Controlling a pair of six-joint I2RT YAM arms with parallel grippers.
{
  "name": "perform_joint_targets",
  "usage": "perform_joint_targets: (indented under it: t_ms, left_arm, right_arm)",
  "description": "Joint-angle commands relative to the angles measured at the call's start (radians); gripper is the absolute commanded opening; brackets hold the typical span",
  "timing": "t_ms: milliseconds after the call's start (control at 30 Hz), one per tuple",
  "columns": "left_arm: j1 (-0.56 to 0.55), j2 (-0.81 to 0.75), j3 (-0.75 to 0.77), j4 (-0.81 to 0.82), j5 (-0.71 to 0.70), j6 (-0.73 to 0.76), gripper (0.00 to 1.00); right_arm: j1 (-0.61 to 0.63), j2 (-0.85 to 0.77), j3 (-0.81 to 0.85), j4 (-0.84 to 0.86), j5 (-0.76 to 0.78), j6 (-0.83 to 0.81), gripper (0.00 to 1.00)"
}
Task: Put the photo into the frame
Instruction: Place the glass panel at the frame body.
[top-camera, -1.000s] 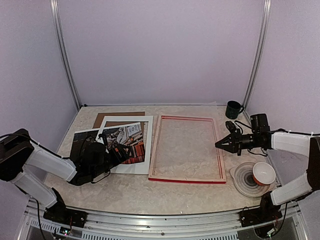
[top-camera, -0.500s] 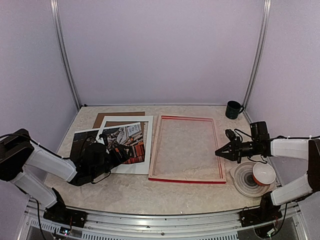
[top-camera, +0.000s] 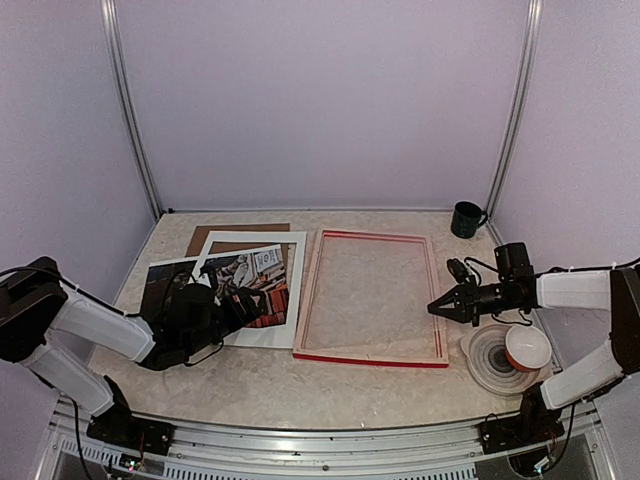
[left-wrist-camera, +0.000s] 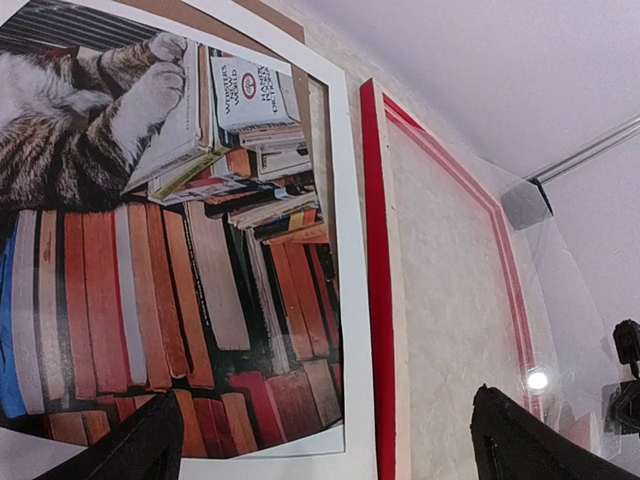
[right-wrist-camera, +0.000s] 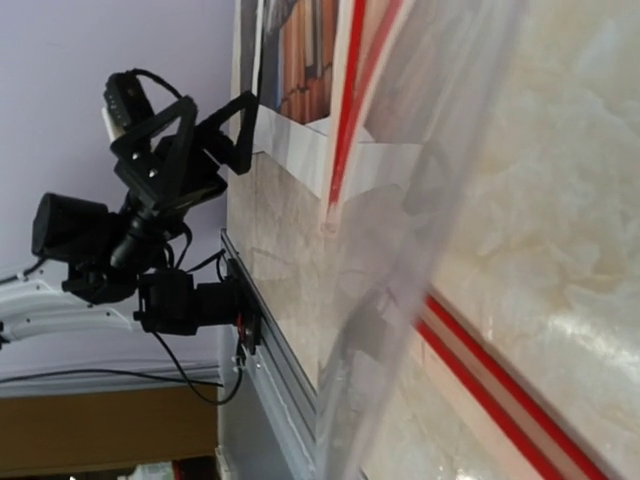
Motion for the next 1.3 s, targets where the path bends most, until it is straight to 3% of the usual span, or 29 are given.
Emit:
perform_joint_targets:
  t_ms: [0, 267, 733, 1000, 1167, 1267]
  left_arm:
    - [-0.007, 0.011, 0.024, -0.008, -0.012, 0.004, 0.99]
    - [-0.008, 0.019, 0.035, -0.008, -0.005, 0.010, 0.99]
    - [-0.013, -0.013, 0.002, -0.005, -0.037, 0.004, 0.99]
    - [-0.013, -0.023, -0.010, -0.010, -0.058, -0.004, 0.99]
    - [-0.013, -0.071, -0.050, -0.011, -0.104, -0.018, 0.99]
    - [-0.012, -0.094, -0.062, -0.021, -0.114, -0.013, 0.99]
  right_arm:
    - [0.020, -0.068, 0.026, 0.050, -0.031, -0.010, 0.00]
    - [0.024, -0.188, 0.026, 0.453, -0.109, 0.289, 0.00]
    - [0.112, -0.196, 0.068, 0.792, -0.099, 0.462, 0.00]
    - [0.149, -0.152, 0.140, 0.764, -0.078, 0.400, 0.00]
    - [0.150, -0.064, 0.048, 0.732, -0.050, 0.340, 0.00]
    - [0.157, 0.008, -0.038, 0.833, -0.049, 0.389, 0.00]
